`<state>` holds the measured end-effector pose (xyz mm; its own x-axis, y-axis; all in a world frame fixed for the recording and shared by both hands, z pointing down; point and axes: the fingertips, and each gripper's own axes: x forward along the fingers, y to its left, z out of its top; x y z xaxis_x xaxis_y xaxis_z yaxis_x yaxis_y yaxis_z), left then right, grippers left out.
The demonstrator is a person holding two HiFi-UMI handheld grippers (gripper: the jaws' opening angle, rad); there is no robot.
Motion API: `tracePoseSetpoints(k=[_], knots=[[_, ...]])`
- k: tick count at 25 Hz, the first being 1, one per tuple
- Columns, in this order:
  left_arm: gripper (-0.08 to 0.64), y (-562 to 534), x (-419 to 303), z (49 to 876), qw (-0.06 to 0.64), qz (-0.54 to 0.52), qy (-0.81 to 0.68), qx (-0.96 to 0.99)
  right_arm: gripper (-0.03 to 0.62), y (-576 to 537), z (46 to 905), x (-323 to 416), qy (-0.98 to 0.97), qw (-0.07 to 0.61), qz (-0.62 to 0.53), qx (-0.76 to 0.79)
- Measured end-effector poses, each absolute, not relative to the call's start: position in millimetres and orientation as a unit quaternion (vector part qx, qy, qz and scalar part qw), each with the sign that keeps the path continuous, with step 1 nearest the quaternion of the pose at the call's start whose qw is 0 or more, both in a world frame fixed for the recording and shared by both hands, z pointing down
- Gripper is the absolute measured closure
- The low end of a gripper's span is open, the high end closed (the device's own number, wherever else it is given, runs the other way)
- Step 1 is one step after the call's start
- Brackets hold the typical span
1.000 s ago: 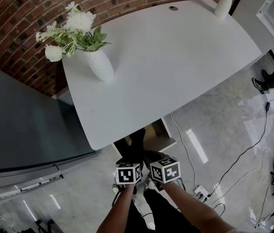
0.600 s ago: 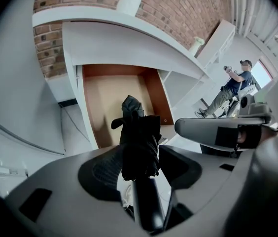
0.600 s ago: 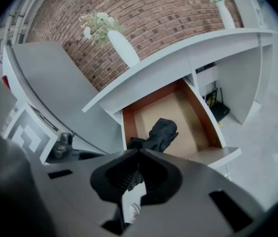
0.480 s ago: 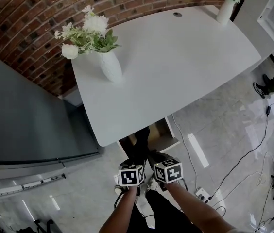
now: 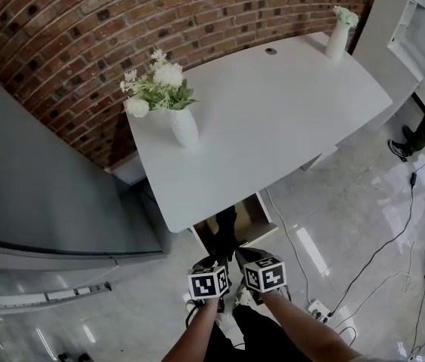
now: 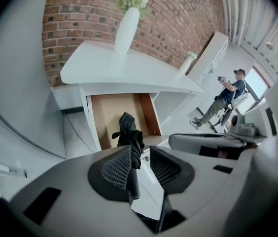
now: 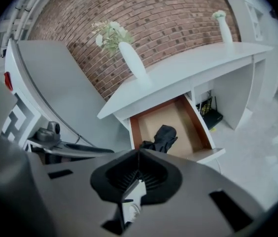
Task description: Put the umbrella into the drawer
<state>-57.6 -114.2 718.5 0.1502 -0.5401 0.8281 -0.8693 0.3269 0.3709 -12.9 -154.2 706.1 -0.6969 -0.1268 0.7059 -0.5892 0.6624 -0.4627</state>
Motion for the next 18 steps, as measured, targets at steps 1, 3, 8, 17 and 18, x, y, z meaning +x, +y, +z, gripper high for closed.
tracePoseSetpoints(k=[1,3,8,17,18], knots=[[0.447,-113,-58,709,0.51,0.156,-0.636,0.558,0.569,-152,701,-10,-0.85,0.327,0.353,0.213],[0.483,-111,-59,693,0.502,0.147,-0.643,0.56,0.569,-147,691,-5,-0.849,0.324,0.355,0.219],[0.522,-100,-51,668,0.498,0.139,-0.629,0.58,0.569,-127,669,3,-0.857,0.34,0.323,0.215],[0.548,-59,-26,653,0.528,0.118,-0.602,0.587,0.569,-81,640,3,-0.866,0.358,0.294,0.189],[0.548,-56,-27,650,0.525,0.12,-0.602,0.589,0.569,-78,636,1,-0.869,0.358,0.289,0.184]])
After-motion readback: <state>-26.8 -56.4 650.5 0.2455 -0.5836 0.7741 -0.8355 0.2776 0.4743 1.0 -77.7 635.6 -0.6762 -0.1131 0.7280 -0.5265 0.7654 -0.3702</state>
